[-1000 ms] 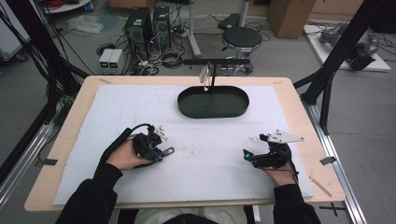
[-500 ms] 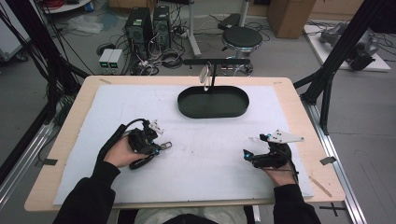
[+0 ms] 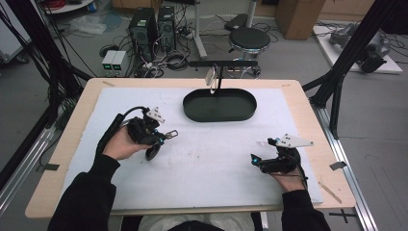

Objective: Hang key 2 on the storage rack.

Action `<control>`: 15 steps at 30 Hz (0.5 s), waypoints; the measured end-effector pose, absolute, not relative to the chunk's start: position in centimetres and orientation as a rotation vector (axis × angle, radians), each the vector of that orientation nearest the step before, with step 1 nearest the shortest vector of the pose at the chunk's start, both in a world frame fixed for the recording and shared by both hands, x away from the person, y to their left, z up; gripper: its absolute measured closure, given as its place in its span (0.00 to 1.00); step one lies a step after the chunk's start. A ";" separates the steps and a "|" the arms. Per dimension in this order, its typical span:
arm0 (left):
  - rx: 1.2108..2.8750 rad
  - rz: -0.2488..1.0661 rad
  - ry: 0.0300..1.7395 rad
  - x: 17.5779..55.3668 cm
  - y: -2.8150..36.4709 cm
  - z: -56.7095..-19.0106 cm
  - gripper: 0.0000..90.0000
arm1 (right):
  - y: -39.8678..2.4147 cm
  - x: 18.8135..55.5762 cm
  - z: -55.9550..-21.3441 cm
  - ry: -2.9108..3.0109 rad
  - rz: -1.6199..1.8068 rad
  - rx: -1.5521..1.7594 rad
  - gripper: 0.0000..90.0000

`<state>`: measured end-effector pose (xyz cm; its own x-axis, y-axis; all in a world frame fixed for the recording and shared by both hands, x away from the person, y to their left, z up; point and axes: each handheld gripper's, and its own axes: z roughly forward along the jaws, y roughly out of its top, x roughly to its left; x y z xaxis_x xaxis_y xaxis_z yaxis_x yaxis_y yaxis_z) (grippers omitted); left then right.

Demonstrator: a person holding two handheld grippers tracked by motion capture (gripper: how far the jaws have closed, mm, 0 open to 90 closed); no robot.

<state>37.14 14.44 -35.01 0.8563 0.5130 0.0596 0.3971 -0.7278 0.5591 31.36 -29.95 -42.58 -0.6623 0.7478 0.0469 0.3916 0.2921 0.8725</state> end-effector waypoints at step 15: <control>2.419 0.416 0.618 40.1 13.5 -30.1 0.91 | -30.0 31.4 -42.6 2.193 1.326 1.025 0.04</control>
<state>40.08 13.52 -30.14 0.8424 0.5187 0.1457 0.3303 -0.7109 0.6209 31.39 -30.04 -42.59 -0.6624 0.7476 0.0486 0.3902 0.2889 0.8742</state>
